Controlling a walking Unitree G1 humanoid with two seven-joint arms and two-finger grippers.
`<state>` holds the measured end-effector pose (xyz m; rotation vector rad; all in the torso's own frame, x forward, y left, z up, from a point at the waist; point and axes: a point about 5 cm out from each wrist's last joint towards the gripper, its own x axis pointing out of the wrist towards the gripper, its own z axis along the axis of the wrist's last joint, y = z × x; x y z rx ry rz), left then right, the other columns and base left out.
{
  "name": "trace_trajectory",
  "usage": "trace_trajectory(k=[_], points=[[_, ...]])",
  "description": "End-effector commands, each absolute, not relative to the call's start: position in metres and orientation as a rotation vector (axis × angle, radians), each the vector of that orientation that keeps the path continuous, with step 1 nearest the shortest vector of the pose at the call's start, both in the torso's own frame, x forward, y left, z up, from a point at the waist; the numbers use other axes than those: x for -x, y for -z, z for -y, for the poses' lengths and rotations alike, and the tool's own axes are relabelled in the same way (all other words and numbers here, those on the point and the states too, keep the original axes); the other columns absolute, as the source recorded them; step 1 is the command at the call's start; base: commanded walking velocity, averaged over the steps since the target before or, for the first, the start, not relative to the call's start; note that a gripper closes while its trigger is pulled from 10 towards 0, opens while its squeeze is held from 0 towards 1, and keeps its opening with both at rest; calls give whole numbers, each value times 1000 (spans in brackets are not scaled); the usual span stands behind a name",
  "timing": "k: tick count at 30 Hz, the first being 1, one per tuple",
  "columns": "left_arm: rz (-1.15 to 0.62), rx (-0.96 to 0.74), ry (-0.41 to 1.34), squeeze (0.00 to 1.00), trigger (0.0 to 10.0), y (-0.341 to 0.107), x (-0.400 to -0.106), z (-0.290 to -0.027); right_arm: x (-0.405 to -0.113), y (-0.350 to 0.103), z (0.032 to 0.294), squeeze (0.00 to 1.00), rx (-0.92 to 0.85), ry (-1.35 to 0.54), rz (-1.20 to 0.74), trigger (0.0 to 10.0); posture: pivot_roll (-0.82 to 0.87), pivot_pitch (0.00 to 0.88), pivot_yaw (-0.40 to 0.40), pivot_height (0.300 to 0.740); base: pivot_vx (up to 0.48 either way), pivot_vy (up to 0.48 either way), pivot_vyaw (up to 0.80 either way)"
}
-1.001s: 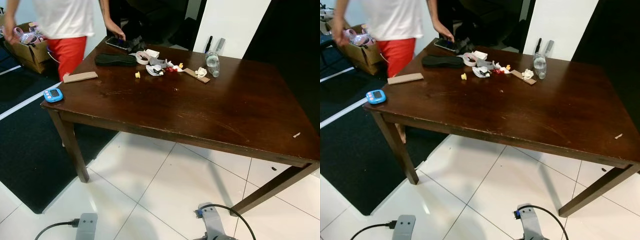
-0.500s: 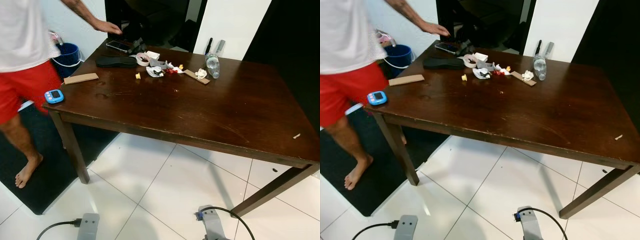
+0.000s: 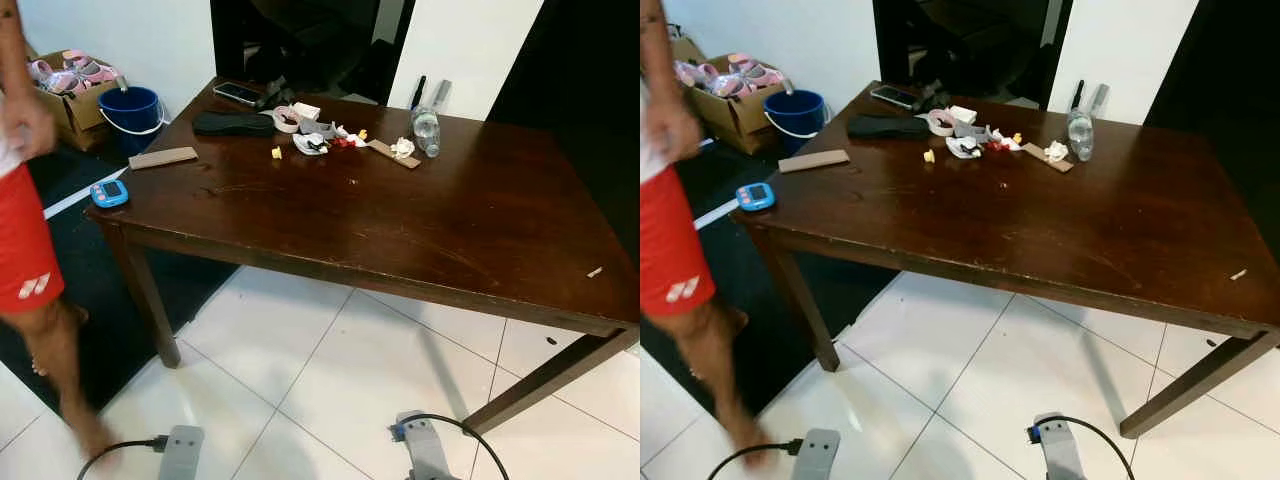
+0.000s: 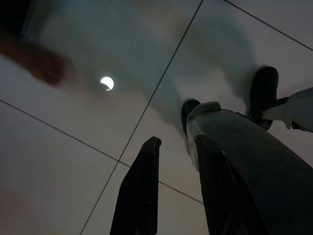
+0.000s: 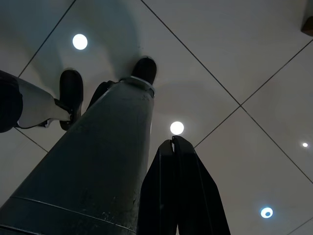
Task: Picking trash to rubbish bin
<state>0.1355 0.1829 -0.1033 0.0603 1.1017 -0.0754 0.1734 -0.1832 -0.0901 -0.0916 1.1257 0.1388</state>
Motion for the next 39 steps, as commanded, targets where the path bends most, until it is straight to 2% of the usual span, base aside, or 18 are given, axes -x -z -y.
trace_trajectory(k=[1,39], points=[[-1183,-81,169,0,10000,111,-116,-176,-169,92,184,0,85,-125,-1141,10000,100,51,-57,740,0,0,0],[-1185,-74,163,0,10000,110,-119,-176,-165,94,186,0,100,-128,-1150,10000,114,37,-68,740,0,0,0]])
